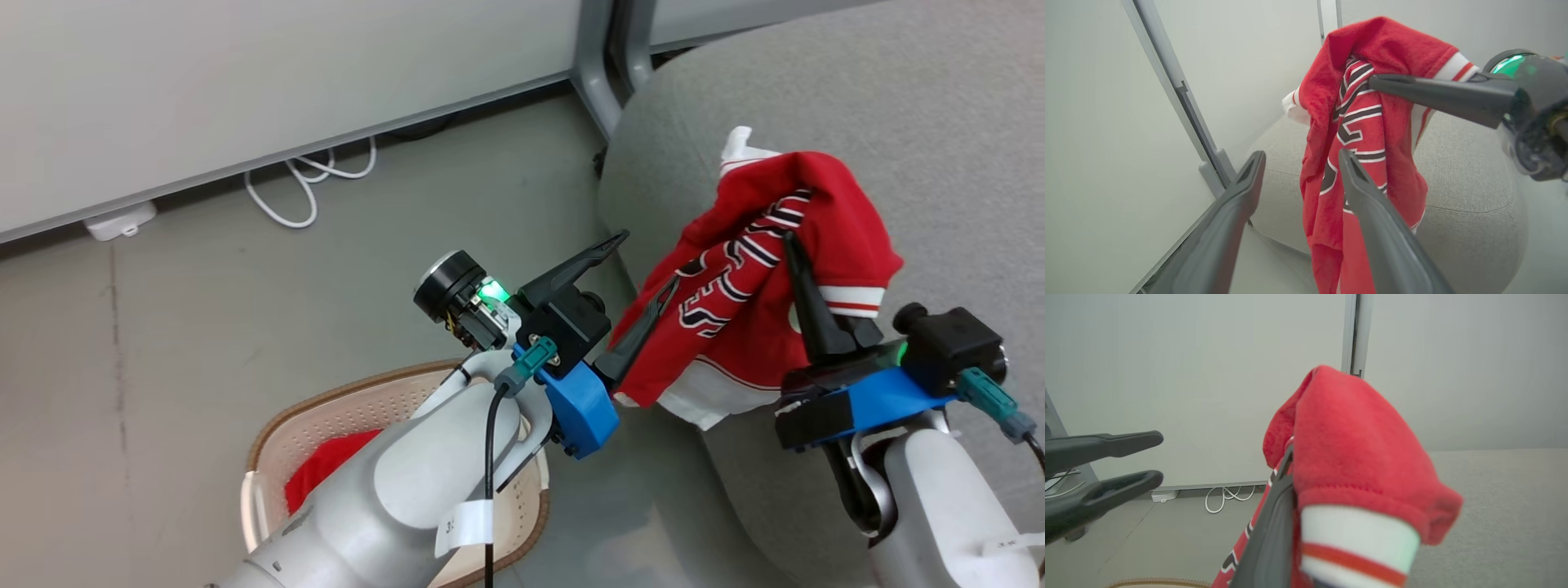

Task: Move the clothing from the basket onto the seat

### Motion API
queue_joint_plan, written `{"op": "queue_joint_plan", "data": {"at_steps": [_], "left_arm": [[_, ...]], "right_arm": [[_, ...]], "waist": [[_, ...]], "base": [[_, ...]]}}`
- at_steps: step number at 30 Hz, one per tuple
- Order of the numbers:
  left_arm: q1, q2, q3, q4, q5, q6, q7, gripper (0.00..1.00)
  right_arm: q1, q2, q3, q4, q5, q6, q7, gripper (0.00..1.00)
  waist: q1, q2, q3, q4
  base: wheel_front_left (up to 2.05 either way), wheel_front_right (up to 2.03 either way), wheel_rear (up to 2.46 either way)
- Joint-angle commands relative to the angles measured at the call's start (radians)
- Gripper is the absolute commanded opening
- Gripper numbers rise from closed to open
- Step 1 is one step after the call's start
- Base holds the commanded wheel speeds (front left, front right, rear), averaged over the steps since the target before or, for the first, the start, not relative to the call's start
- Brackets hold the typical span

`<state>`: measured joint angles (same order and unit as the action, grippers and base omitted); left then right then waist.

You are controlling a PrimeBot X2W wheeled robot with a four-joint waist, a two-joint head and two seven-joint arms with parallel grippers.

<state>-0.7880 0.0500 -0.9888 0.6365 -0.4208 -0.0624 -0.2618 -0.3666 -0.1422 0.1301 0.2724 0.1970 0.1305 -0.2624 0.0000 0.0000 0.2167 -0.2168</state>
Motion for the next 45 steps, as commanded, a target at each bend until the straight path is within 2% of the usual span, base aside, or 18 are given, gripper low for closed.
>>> {"op": "queue_joint_plan", "data": {"at_steps": [1, 15, 30, 39, 45], "left_arm": [[0.008, 0.001, -0.005, -0.004, 0.003, -0.005, -0.005, 1.0], [0.008, 0.001, -0.026, 0.015, 0.021, -0.017, -0.005, 1.0], [-0.003, 0.001, -0.036, 0.004, 0.014, -0.017, -0.005, 1.0], [-0.046, 0.001, -0.026, -0.012, 0.041, 0.0, -0.005, 1.0], [-0.116, 0.003, -0.019, -0.001, 0.077, -0.005, -0.005, 1.0]], "right_arm": [[0.014, -0.003, -0.014, -0.01, -0.007, 0.0, -0.004, 0.0], [0.09, 0.023, -0.122, -0.083, -0.011, 0.0, -0.004, 0.0], [0.118, 0.034, -0.166, -0.097, -0.016, 0.0, -0.004, 0.0], [-0.002, -0.007, -0.172, -0.131, -0.013, 0.0, -0.004, 0.0], [-0.174, -0.076, -0.227, -0.171, -0.013, 0.0, -0.004, 0.0]], "waist": [[0.0, 0.0, 0.012, -0.027], [0.0, 0.0, 0.058, -0.142], [0.0, 0.0, 0.066, -0.154], [0.0, 0.0, 0.151, -0.15], [0.0, 0.0, 0.271, -0.13]], "base": [[0.0, 0.0, 0.0], [0.0, 0.0, 0.0], [0.0, 0.0, 0.0], [0.0, 0.0, 0.0], [0.0, 0.0, 0.0]]}}
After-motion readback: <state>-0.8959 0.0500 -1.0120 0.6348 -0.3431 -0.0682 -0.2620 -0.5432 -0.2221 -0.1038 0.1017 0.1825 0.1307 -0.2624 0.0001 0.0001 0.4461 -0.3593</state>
